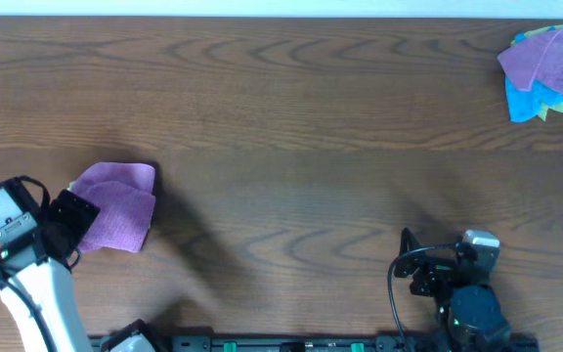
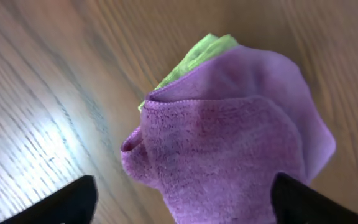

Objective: Fold the cloth

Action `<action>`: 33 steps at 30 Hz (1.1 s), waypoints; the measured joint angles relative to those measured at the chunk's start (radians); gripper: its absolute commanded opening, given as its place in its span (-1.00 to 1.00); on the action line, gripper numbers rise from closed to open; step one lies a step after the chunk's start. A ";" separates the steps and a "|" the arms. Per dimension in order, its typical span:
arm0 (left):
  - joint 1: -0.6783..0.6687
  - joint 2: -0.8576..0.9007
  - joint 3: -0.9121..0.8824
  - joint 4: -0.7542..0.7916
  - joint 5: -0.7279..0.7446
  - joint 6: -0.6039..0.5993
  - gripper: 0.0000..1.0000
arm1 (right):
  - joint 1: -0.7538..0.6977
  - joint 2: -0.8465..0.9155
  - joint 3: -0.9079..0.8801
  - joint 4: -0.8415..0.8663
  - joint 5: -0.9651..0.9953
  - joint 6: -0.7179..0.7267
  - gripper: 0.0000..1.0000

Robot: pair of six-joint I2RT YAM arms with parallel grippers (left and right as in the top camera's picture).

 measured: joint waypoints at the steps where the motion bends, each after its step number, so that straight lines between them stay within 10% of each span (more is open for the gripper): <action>1: 0.000 -0.020 0.000 -0.010 0.002 -0.001 0.91 | 0.000 0.000 0.000 0.000 0.000 0.000 0.98; 20: -0.109 -0.229 0.000 0.091 0.471 -0.002 0.91 | 0.000 0.000 0.000 0.000 0.000 0.000 0.99; 33: -0.645 -0.291 0.000 0.243 0.128 -0.034 0.91 | 0.000 0.000 0.000 0.000 0.000 0.000 0.98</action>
